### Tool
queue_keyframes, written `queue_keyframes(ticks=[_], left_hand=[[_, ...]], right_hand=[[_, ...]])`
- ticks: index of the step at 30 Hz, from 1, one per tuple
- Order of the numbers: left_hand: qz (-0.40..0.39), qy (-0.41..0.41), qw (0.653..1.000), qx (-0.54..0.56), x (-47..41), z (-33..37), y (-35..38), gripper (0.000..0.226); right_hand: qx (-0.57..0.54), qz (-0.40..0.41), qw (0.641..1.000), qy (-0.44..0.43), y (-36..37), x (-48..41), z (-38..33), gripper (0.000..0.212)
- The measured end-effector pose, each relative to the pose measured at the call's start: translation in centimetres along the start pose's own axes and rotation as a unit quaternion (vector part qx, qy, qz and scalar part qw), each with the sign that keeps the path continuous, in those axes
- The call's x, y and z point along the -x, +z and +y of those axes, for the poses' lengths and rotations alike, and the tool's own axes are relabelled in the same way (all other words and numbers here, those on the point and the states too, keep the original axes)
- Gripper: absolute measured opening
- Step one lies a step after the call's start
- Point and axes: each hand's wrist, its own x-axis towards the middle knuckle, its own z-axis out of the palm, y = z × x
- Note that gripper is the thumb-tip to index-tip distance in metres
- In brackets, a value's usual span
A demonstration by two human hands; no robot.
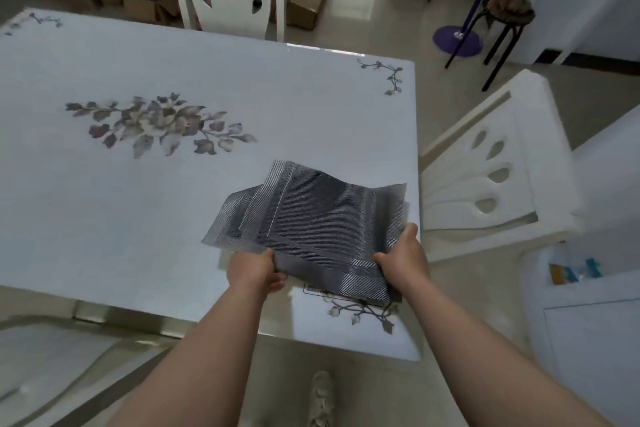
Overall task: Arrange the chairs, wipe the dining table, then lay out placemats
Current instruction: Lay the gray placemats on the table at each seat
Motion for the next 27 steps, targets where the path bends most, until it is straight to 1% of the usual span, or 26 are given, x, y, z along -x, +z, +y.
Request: queue_keyframes(ticks=[3, 5, 7, 9, 11, 13, 14, 16, 19, 21, 23, 25, 27], left_hand=[[-0.026, 0.016, 0.998, -0.059, 0.8, -0.9, -0.3, 0.035], [-0.03, 0.048, 0.989, -0.134, 1.1, -1.4, -0.8, 0.039], [-0.018, 0.092, 0.972, -0.217, 1.2, -1.6, -1.2, 0.042], [0.011, 0.143, 0.951, -0.274, 1.1, -1.6, -1.4, 0.046], [0.048, 0.197, 0.927, -0.315, 1.1, -1.4, -1.3, 0.041], [0.076, 0.238, 0.916, -0.314, 1.3, -1.1, -1.1, 0.028], [0.083, 0.248, 0.914, -0.31, 1.3, -0.9, -1.1, 0.029], [0.091, 0.246, 0.907, -0.33, 0.7, -0.6, -1.0, 0.043], [0.098, 0.216, 0.892, -0.385, -0.5, -0.5, -1.0, 0.052], [0.089, 0.209, 0.891, -0.393, -0.9, -0.6, -0.7, 0.056], [0.09, 0.204, 0.891, -0.396, -1.1, -0.8, -0.5, 0.053], [0.089, 0.204, 0.892, -0.394, -0.9, -0.9, -0.6, 0.046], [0.079, 0.22, 0.9, -0.367, -0.7, -1.1, -0.8, 0.039]], right_hand=[[0.055, 0.015, 0.998, -0.011, 0.2, 0.4, 0.8, 0.036], [0.09, 0.037, 0.995, -0.018, 0.5, 0.7, 1.4, 0.031], [0.108, 0.057, 0.992, -0.025, 0.7, 1.0, 1.8, 0.03], [0.07, 0.056, 0.996, -0.023, 0.9, 1.2, 2.1, 0.036], [0.003, 0.048, 0.999, -0.007, 0.9, 1.3, 2.2, 0.044], [-0.037, 0.043, 0.998, -0.001, 0.8, 1.3, 2.3, 0.045], [-0.043, 0.041, 0.998, 0.001, 0.7, 1.3, 2.4, 0.043], [-0.038, 0.038, 0.999, 0.006, 0.2, 1.2, 2.5, 0.039], [-0.03, 0.049, 0.998, -0.002, -0.3, 1.2, 2.8, 0.038], [-0.027, 0.055, 0.998, -0.007, -0.2, 1.3, 3.0, 0.037], [-0.022, 0.057, 0.998, -0.004, 0.2, 1.3, 3.3, 0.039], [-0.023, 0.059, 0.998, 0.003, 0.4, 1.3, 3.7, 0.037], [-0.026, 0.065, 0.998, 0.004, 0.5, 1.2, 4.0, 0.036]])
